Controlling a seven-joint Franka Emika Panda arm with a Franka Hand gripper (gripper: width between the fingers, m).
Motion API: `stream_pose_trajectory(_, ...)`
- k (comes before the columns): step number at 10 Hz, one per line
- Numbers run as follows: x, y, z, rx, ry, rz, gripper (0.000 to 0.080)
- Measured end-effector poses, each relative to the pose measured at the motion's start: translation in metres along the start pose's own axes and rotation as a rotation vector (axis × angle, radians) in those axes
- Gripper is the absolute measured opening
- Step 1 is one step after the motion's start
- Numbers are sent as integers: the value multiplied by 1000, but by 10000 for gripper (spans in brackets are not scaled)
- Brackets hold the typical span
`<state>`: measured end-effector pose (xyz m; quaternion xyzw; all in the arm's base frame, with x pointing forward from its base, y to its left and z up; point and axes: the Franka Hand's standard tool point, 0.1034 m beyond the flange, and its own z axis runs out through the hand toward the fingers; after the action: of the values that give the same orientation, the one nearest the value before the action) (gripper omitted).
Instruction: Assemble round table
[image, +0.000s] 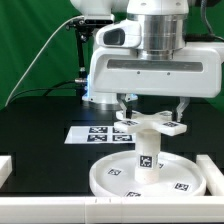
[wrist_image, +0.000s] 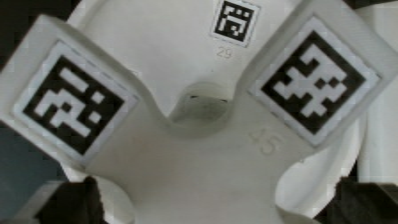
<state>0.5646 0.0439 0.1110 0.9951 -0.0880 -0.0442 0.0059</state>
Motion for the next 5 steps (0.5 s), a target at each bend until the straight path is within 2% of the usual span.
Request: stream_pose_trajectory(5, 5, 3, 5, 0, 36, 4, 648)
